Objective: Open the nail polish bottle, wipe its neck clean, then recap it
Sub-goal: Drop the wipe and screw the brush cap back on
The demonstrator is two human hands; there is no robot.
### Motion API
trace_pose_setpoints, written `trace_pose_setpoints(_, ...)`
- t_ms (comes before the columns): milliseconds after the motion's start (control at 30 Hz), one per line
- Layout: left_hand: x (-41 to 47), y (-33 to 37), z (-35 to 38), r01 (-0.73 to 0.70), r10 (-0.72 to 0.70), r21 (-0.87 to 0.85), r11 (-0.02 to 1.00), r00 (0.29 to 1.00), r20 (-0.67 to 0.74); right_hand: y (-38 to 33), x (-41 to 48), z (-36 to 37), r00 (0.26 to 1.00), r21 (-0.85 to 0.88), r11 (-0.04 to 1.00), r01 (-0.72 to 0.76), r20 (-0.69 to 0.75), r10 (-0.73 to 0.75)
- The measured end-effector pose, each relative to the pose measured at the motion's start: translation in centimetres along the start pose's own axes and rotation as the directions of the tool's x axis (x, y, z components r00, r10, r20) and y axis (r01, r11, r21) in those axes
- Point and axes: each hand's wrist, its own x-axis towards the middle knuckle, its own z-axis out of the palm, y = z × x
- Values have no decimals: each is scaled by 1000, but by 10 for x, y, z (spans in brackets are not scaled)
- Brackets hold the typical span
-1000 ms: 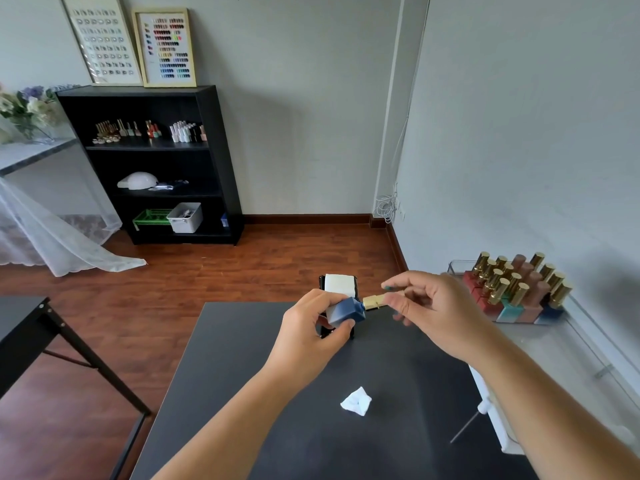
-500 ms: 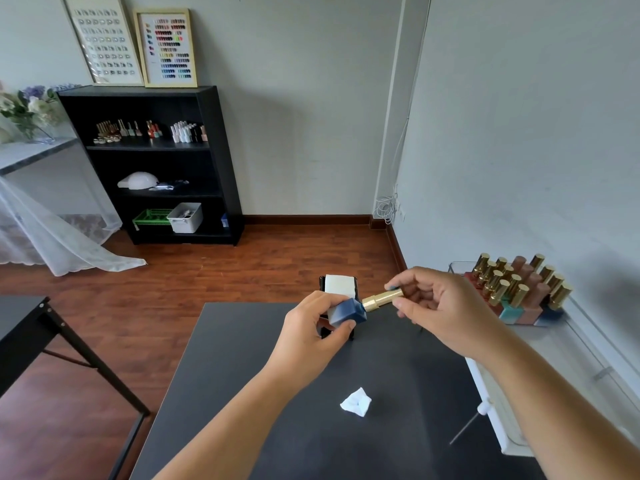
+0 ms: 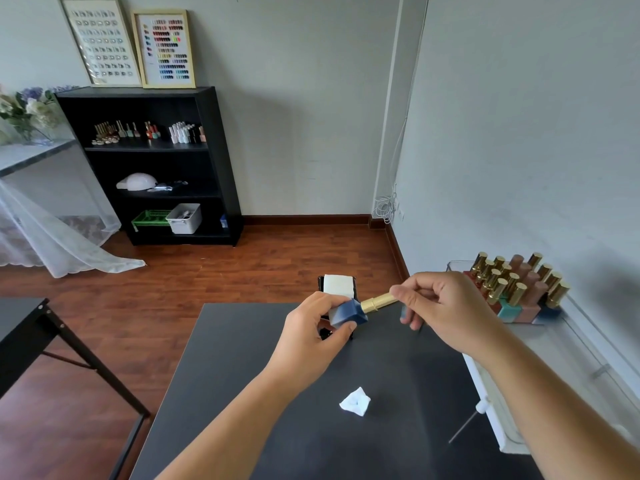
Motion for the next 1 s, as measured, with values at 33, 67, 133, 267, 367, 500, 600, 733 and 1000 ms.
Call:
trace_pose_setpoints(33, 0, 0, 0, -3, 3, 4, 1000, 1000, 0, 0, 0, 0, 1000, 3, 1000, -5, 6, 5)
trace_pose_setpoints(67, 0, 0, 0, -5, 5, 6, 1000, 1000, -1, 1, -1, -1, 1000, 13, 1000, -4, 21, 3)
trace_pose_setpoints(133, 0, 0, -1, -3, 3, 9, 1000, 1000, -5, 3, -1, -3, 998, 25, 1000, 18, 58, -19)
trace_pose_setpoints(267, 2, 0, -2, -4, 5, 23, 1000, 1000, -11, 4, 2, -2, 999, 12, 1000, 9, 48, -10)
trace_pose_setpoints(367, 2, 1, -1, -22, 22, 34, 999, 1000, -10, 3, 2, -4, 1000, 4, 1000, -14, 28, 14)
trace_pose_setpoints(500, 3, 2, -3, -31, 32, 54, 998, 999, -17, 4, 3, -4, 997, 8, 1000, 20, 71, -20)
trace_pose_setpoints(600, 2, 1, -2, -30, 30, 49, 998, 999, -10, 2, 4, -3, 999, -2, 1000, 13, 42, -13)
trace_pose_setpoints(733, 1, 0, -1, 1, 1, 55, 998, 1000, -27, -1, 2, -3, 1000, 11, 1000, 16, 19, -16)
trace_pose_setpoints(1000, 0, -1, -1, 24, -21, 63, 998, 999, -45, -1, 2, -2, 999, -55, 998, 32, 8, -32)
